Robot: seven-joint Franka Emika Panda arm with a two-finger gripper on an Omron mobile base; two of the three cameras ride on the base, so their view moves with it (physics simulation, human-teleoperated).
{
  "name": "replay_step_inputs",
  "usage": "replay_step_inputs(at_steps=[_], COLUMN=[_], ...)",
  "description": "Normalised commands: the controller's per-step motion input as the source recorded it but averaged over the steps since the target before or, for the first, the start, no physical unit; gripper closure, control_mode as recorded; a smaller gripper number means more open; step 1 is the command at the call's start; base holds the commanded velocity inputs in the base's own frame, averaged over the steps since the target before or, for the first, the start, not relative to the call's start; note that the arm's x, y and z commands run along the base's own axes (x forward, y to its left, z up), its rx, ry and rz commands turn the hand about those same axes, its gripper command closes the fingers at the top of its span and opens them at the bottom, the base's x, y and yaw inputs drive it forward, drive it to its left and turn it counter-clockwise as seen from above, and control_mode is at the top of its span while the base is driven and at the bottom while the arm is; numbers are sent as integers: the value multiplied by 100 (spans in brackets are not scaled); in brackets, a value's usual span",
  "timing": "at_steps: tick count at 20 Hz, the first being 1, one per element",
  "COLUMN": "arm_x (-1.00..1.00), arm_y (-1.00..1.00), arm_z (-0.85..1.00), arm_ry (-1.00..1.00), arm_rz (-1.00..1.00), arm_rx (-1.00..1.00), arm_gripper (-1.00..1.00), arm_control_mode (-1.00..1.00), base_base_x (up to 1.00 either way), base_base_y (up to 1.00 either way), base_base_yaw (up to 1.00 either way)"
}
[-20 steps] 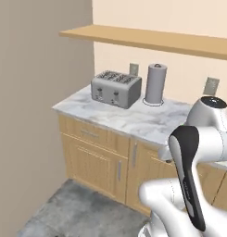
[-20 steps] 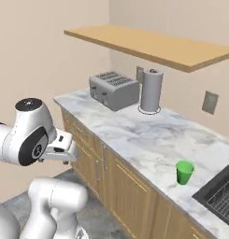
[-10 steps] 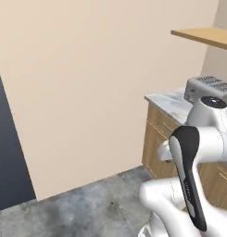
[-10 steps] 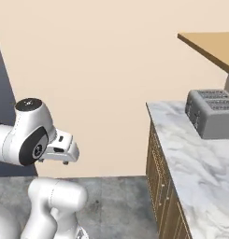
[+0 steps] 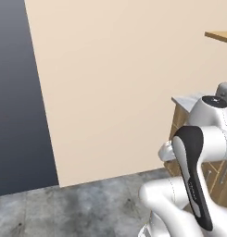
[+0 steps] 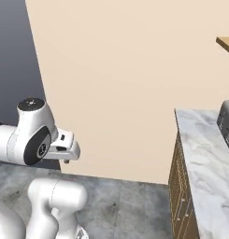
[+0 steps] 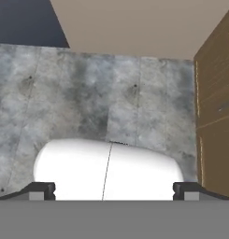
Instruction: Pick the cup and bowl from the counter and place them on the counter next to the sink.
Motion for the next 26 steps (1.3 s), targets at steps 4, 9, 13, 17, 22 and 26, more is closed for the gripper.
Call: replay_step_inputs(at_steps=[4,9,13,17,22,26], arm_x=[0,0,0,0,0,0], arm_y=[0,0,0,0,0,0], arm_z=[0,0,0,0,0,0], arm_ry=[0,0,0,0,0,0], arm_rz=[0,0,0,0,0,0], arm_rx=[0,0,0,0,0,0], arm_gripper=[-100,-100,-100,-100,-100,-100], arm_control_mode=[100,100,100,100,100,100], base_base_x=[-45,-49,-97,-87,-40,-8], base_base_y=[92,100,90,100,88,71], base_base_yaw=[-21,-25,-16,28,55,40])
